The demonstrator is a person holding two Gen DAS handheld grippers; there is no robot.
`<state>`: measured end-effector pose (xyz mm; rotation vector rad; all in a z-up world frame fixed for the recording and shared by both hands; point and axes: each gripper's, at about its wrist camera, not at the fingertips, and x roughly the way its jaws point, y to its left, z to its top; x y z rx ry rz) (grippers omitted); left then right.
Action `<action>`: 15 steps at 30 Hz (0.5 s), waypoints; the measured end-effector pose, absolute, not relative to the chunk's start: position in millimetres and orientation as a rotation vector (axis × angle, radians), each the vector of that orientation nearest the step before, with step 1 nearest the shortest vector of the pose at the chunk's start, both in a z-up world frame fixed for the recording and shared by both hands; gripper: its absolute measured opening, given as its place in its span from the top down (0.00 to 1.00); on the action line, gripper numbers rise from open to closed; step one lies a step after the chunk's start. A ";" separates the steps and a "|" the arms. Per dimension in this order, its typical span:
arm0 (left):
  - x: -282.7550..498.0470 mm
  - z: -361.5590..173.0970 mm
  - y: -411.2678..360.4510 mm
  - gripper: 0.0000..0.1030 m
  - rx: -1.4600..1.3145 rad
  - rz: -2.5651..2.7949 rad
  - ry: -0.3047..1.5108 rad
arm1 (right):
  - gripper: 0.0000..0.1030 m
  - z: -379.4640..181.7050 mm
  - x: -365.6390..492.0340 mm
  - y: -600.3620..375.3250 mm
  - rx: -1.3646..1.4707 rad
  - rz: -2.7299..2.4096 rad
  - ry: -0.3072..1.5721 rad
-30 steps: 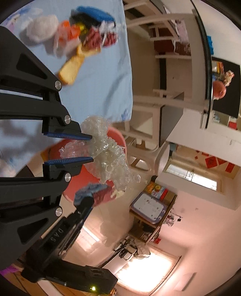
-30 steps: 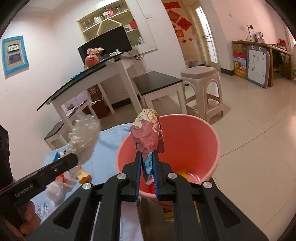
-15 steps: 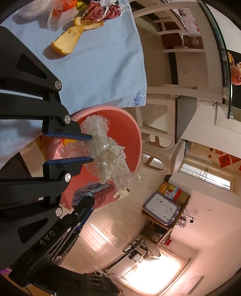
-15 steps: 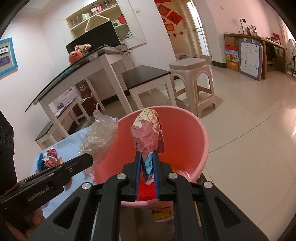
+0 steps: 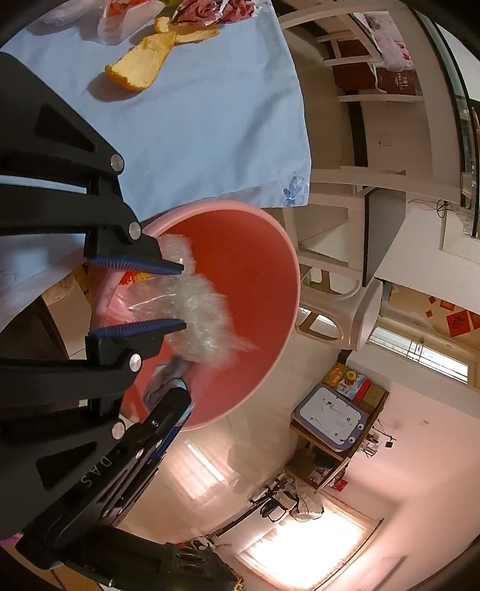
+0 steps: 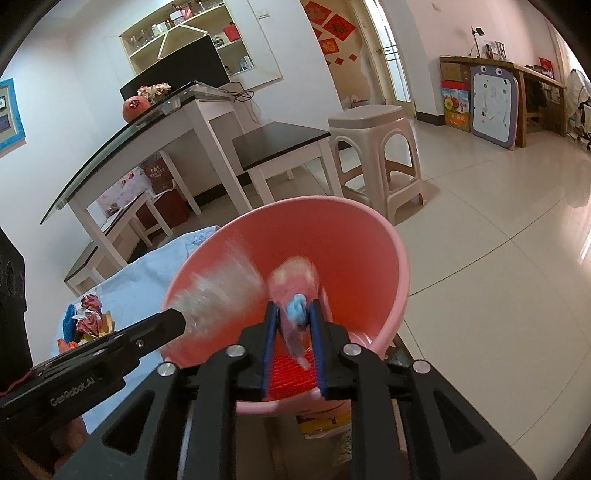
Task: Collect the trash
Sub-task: 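Open both tools to drop the items into the bucket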
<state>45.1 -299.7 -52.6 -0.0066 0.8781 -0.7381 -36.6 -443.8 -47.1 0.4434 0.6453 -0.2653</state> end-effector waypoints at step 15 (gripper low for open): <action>21.9 -27.4 -285.5 0.61 0.001 -0.757 0.809 | 0.52 -31.2 -48.6 -430.5 0.427 -0.247 0.612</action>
